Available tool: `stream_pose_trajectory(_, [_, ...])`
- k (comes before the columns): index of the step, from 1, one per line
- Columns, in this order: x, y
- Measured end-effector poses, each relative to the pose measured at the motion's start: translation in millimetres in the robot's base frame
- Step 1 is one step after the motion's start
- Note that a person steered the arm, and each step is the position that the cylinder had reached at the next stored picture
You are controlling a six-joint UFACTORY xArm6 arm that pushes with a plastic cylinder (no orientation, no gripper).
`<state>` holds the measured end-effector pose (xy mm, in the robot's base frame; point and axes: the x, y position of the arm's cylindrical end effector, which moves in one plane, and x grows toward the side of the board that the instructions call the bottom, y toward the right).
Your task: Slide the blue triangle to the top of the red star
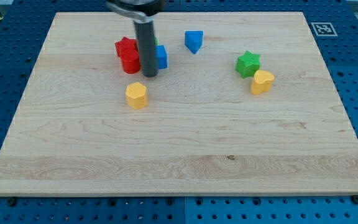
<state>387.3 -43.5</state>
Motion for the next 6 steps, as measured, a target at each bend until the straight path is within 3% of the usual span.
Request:
stream_pose_trajectory(1, [0,60])
stream_pose_trajectory(3, [-48,77])
stream_pose_trajectory(5, [-49,141])
stream_pose_trajectory(6, [-63,133])
